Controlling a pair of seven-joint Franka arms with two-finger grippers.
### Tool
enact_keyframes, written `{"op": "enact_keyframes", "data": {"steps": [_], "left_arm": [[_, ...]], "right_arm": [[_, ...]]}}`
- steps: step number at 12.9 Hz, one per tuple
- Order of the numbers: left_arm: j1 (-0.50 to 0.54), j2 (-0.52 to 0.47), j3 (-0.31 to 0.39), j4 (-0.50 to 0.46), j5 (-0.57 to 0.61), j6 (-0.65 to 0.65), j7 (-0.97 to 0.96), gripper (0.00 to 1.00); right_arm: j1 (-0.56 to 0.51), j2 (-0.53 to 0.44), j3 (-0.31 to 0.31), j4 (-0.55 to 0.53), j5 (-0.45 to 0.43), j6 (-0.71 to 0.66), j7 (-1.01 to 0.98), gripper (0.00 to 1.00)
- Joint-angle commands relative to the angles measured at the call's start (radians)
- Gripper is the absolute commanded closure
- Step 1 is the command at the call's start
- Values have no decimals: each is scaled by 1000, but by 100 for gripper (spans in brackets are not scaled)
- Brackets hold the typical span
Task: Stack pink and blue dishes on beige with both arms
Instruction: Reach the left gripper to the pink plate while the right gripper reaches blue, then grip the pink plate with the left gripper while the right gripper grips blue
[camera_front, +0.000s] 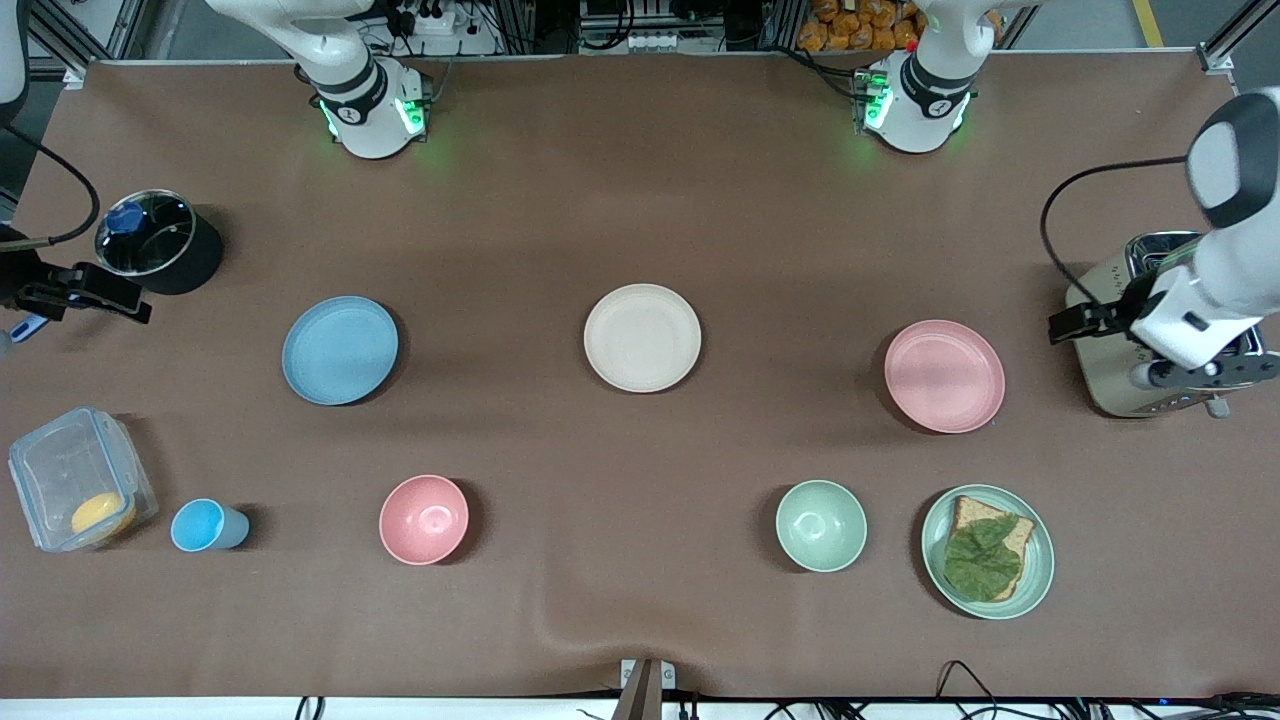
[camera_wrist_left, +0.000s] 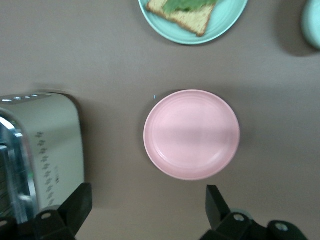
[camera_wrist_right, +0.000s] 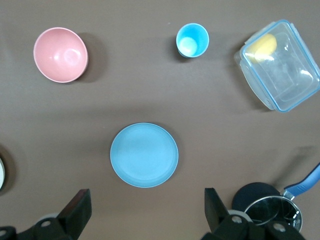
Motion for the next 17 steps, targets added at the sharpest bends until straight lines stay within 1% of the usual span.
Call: {"op": "enact_keyframes", "data": {"steps": [1,2,3,5,7,9,11,13,14,15,16,17], "left_arm": [[43,-32,-6,-248,3,255,-1,0],[45,-20,-4,-319,3,355,-1,0],[51,4,-4,-357,3,426,0,0],[75,84,-4,-367,3,480,0,0],[91,159,-4,-367,3,543,0,0],[103,202,-6,-364,3,560,0,0],[107,230,-7,-361,-11,562,-3,0],[109,250,-7,-361,-12,583,-3,5],[109,254,-7,-361,-12,583,-3,10],[109,256,-7,-359,-12,583,-1,19],[109,259,-7,-358,-12,583,-3,25],[109,259,-7,-358,-12,583,-3,32]], "right_arm": [[-62,18,10,-22,-4,-6,-8,0],[-77,27,10,-45,-2,-5,-16,0],[-91,38,10,-76,11,-2,-19,0],[-111,49,10,-151,48,52,-27,0],[-111,59,10,-245,50,156,-30,0],[-111,59,11,-349,51,279,-69,0],[-119,64,10,-465,88,417,-138,0],[-125,88,10,-550,117,535,-178,0],[-123,111,11,-575,119,592,-204,0],[-125,142,11,-589,120,639,-241,0],[-123,179,13,-590,120,673,-266,0],[-123,205,13,-592,120,693,-269,0]]}}
